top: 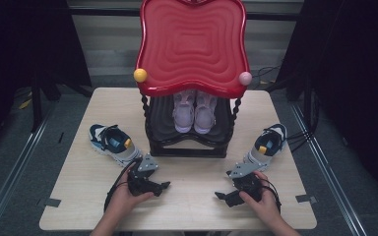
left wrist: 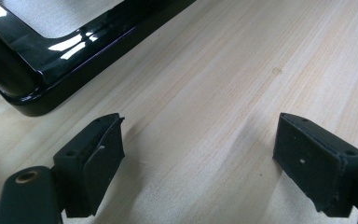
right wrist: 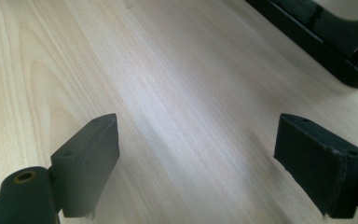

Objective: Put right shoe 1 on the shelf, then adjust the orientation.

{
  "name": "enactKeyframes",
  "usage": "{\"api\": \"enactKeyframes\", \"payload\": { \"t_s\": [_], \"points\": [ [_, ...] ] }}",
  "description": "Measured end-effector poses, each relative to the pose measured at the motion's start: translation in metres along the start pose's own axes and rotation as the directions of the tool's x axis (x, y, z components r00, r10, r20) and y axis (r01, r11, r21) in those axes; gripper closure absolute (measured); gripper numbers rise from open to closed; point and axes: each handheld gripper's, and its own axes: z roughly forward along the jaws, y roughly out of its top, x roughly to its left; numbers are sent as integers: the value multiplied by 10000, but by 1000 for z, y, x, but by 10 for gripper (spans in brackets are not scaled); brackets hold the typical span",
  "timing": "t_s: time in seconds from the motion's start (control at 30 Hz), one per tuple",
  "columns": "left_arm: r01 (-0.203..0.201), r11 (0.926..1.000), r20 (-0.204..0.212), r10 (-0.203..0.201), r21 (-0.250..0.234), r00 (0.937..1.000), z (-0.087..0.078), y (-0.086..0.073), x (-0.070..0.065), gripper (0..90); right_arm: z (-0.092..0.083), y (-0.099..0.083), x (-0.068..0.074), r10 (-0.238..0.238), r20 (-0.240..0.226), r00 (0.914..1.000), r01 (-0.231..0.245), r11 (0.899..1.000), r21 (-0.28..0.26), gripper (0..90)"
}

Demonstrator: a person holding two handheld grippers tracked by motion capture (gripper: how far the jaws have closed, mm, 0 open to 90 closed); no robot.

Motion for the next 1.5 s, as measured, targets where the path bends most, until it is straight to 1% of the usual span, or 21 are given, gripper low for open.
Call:
{"api": "enactKeyframes", "payload": {
  "t_s": [0.07,0.13,0.23,0.27,0.37,0.47,0.63,0.9,1.0,1.07,1.13,1.17,1.23,1.3,1.33,1.37,1.4,1.5],
  "points": [
    [0,10000,1,0,3,10000,0,0,0,153,1,-2,-1,45,-57,10000,-45,10000,-48,136],
    [3,10000,-1,-3,1,10000,0,0,0,152,2,-3,0,-56,-85,9999,56,10000,-32,136],
    [4,10000,0,-4,1,10000,0,0,0,152,4,-4,1,-64,-139,9999,65,10000,62,134],
    [8,10000,-2,-8,-2,10000,0,0,0,152,5,-5,1,26,-230,9997,-26,10000,-17,130],
    [6,10000,2,-6,1,10000,0,0,0,152,6,-5,0,-104,-286,9995,103,9999,-40,130],
    [-12,10000,8,12,15,10000,0,0,0,148,6,-6,-1,-111,-396,9992,107,9999,-117,127],
    [-7,10000,16,7,10,10000,0,0,0,148,6,-10,-1,-129,-367,9992,116,9993,-364,118],
    [-4,10000,9,4,19,10000,0,0,0,148,6,-9,0,-103,-361,9993,91,9994,-336,112],
    [78,10000,-38,-78,27,10000,0,0,-1,148,6,-9,-1,-127,-373,9992,115,9994,-335,111],
    [127,9998,-117,-125,183,9999,-1,1,-2,148,6,-9,-1,-128,-377,9992,116,9994,-337,111],
    [162,9990,-115,-158,423,9998,-2,3,-2,152,6,-9,-1,-152,-385,9991,139,9994,-321,111],
    [192,9981,-184,-182,578,9997,-3,4,-2,154,6,-9,-1,-158,-387,9991,146,9994,-324,111],
    [267,9968,-120,-258,751,9996,-5,5,-1,157,6,-9,-1,-159,-399,9991,147,9994,-320,111],
    [424,9935,-55,-420,1057,9991,-8,8,-1,166,6,-9,-1,-161,-398,9991,148,9994,-320,111],
    [406,9919,-104,-396,1202,9992,-9,9,0,171,6,-9,-1,-165,-398,9991,152,9994,-322,111],
    [481,9903,-21,-482,1301,9988,-10,10,0,174,6,-9,-1,-150,-399,9991,138,9994,-319,111],
    [552,9889,-65,-548,1380,9985,-11,10,0,176,6,-9,-1,-131,-404,9991,117,9994,-332,111],
    [468,9844,-62,-464,1699,9989,-14,12,2,179,6,-9,-1,-164,-421,9990,151,9994,-317,111]
  ]
}}
